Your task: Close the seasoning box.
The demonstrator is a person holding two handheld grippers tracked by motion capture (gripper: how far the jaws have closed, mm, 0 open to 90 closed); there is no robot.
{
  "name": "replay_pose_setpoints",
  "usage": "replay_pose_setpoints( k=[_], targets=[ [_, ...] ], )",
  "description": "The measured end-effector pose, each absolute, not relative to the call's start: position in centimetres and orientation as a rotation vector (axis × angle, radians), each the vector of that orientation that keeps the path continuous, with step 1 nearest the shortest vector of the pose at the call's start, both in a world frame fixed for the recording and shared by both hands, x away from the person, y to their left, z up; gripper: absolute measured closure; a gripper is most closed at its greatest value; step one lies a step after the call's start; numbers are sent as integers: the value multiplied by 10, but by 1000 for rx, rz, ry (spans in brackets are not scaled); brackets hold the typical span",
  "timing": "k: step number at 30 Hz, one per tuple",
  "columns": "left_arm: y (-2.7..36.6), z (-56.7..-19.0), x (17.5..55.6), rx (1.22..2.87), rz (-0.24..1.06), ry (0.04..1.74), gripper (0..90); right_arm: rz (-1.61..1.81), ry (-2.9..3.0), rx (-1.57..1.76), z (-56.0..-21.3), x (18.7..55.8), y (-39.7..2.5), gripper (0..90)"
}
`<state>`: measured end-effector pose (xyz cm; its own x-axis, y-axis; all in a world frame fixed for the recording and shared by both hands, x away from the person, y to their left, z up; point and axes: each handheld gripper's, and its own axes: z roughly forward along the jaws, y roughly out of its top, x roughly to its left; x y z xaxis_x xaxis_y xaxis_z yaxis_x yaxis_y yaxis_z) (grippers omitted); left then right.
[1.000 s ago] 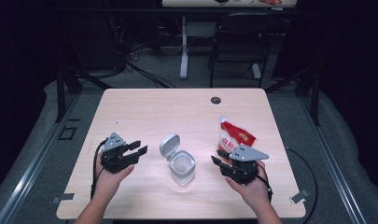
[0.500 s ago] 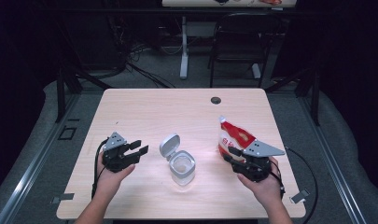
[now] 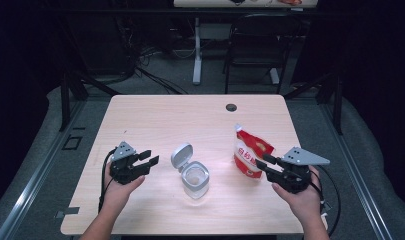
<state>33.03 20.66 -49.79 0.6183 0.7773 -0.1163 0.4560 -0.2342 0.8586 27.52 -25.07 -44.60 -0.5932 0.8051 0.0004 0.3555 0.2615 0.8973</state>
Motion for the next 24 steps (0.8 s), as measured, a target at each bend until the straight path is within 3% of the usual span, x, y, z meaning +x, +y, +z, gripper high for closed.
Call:
replay_pose_setpoints(
  k=[24],
  targets=[
    [207, -499, 331, 1882, 418, 986, 585, 1253, 2031, 1115, -441, 273, -278, 658]
  ],
)
